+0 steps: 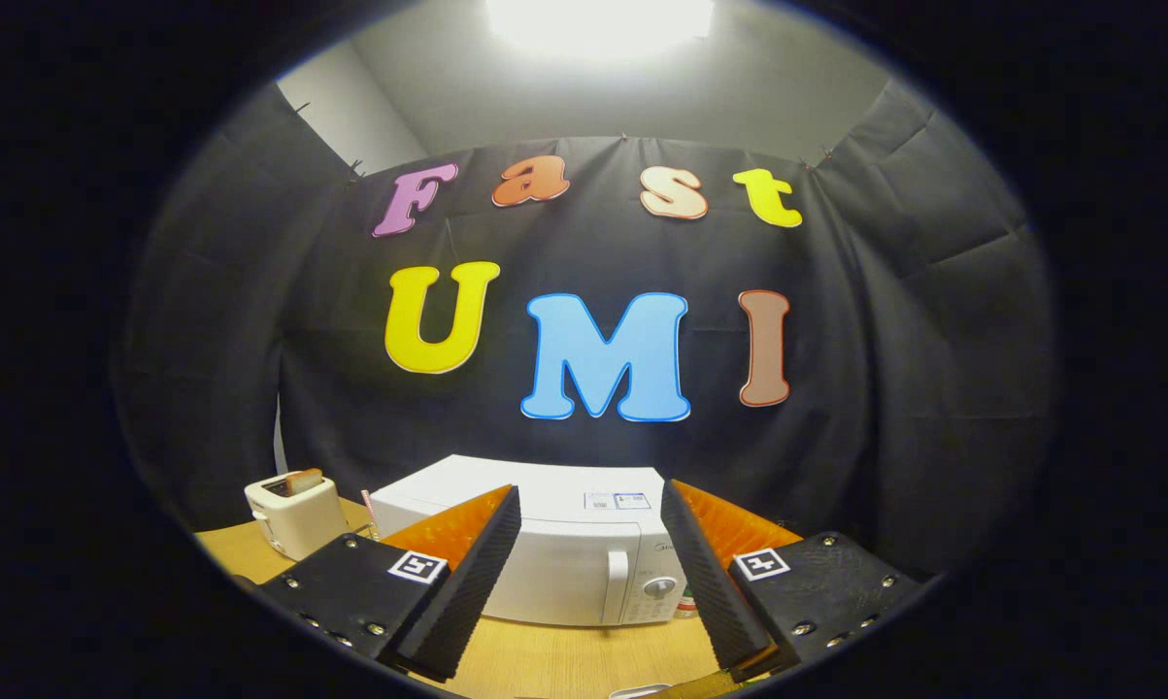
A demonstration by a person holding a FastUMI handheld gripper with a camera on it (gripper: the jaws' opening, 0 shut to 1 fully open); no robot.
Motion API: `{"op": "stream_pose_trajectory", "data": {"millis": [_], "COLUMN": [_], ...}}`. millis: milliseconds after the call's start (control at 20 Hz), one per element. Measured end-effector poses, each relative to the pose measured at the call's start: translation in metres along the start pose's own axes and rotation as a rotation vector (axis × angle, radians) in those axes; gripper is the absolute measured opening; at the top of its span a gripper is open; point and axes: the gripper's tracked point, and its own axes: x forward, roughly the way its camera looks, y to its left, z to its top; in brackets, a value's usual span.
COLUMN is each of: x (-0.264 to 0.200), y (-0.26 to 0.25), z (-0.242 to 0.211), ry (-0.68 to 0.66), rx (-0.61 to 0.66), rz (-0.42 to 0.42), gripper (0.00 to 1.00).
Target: Open the microwave, put the food inside, and close the microwave door.
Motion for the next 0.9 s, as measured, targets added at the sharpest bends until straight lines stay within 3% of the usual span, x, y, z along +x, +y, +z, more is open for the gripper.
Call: {"op": "stream_pose_trajectory", "data": {"millis": [900], "x": [0.093], "y": [-0.022], "z": [-0.15], "ry": [0.148], "rx": [0.004], "rz": [-0.075], "gripper": [0.92]}}
